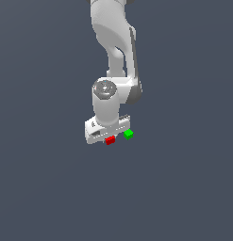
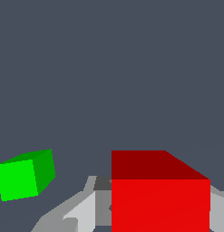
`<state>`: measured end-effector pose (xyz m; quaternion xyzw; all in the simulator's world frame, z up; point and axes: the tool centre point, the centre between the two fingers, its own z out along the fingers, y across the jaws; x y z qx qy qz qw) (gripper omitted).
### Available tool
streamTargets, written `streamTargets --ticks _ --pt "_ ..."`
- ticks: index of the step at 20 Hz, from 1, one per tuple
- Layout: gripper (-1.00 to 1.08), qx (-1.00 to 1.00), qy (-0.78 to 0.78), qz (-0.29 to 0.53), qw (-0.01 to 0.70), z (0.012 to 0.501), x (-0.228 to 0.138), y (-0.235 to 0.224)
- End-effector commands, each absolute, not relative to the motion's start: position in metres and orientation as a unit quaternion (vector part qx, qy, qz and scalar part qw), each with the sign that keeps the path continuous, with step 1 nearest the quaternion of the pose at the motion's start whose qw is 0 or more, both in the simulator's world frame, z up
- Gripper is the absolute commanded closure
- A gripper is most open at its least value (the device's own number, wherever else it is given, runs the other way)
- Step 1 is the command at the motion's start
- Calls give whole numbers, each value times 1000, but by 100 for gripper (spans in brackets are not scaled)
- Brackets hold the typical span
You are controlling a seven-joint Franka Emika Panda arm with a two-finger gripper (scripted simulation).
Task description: Stack the red cube on top of the green cube.
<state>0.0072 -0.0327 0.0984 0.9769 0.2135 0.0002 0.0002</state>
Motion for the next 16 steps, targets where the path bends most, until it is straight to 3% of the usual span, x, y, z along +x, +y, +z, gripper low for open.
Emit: streamTargets --ticks 1,16 --pt "108 977 214 0 0 92 -7 -14" --pt "108 977 214 0 0 63 -64 65"
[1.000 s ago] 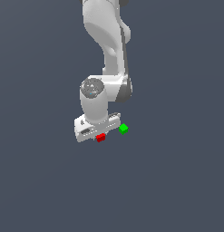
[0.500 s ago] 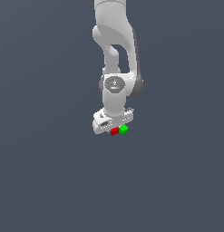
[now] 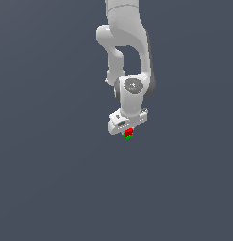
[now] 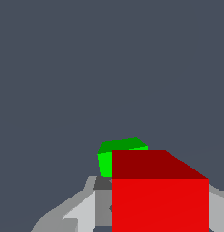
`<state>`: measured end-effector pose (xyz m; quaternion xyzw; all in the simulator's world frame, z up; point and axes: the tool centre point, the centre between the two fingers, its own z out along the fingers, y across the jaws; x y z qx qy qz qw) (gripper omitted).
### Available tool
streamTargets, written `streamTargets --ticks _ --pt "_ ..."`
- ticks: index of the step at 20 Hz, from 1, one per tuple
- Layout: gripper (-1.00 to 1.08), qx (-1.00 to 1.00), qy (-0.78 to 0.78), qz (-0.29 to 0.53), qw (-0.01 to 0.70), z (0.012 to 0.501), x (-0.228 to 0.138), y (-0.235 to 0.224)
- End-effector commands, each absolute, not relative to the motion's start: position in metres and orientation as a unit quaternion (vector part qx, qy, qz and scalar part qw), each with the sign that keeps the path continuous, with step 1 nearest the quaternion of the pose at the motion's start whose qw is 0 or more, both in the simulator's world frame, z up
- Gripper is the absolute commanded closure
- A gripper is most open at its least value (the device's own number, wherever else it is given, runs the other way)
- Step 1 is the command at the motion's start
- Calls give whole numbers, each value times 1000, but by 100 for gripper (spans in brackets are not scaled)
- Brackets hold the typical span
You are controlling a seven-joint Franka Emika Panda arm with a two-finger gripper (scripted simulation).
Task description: Stack the red cube on top of the green cube.
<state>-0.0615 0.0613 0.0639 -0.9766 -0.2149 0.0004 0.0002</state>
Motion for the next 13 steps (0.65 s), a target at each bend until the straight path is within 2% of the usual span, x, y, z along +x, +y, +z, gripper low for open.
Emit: streamTargets --ticks 1,3,4,13 --pt "108 -977 -214 0 0 62 -65 67" --pt "108 -977 -214 0 0 62 -66 68" --pt "-92 -977 -214 0 0 62 -66 68" --pt "-92 -977 -214 0 0 62 -66 68"
